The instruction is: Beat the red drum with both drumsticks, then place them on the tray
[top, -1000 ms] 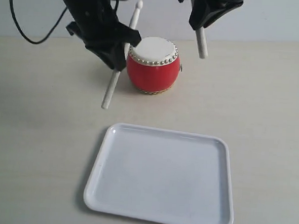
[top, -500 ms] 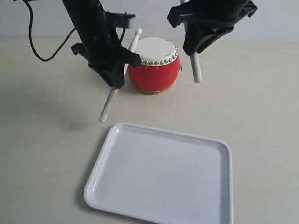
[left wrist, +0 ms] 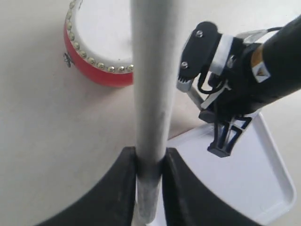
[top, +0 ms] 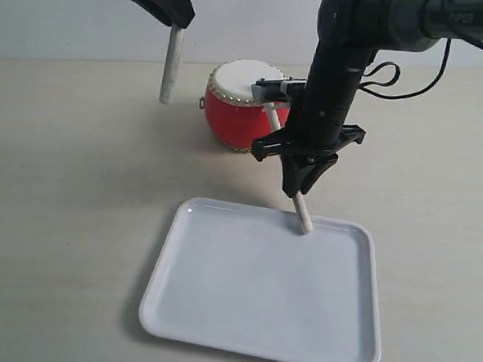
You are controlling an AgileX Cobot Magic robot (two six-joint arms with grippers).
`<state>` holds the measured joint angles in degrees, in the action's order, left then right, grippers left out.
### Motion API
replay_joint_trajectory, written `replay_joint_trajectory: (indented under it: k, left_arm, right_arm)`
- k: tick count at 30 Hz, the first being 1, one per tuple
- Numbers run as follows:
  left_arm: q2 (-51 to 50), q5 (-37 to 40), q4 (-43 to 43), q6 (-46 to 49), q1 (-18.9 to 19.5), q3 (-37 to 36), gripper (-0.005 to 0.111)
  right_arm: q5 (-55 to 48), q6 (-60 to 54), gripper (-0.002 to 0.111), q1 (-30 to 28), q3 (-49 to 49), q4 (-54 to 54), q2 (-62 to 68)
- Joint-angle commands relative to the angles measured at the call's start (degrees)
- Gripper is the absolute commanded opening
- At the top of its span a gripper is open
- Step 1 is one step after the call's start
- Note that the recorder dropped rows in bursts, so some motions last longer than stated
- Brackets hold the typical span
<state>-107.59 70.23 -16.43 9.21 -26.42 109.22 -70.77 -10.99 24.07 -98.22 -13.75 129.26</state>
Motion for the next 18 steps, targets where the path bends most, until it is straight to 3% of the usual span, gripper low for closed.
replay_joint_trajectory:
  k: [1, 11, 18]
  left_arm:
    - [1.99, -0.27, -0.68, -0.50, -0.30, 0.24, 0.000]
    - [1.68, -0.27, -0.57, -0.50, -0.30, 0.13, 0.000]
    - [0.92, -0.27, -4.72, -0.50, -0.55, -7.47, 0.000]
  right_arm:
    - [0.80, -0.25, 0.000, -0.09, -0.02, -0.62, -0.47]
    - [0.80, -0.25, 0.000, -0.09, -0.02, -1.29, -14.28]
    - [0.80, -0.25, 0.000, -0.09, 0.35, -0.23, -22.92]
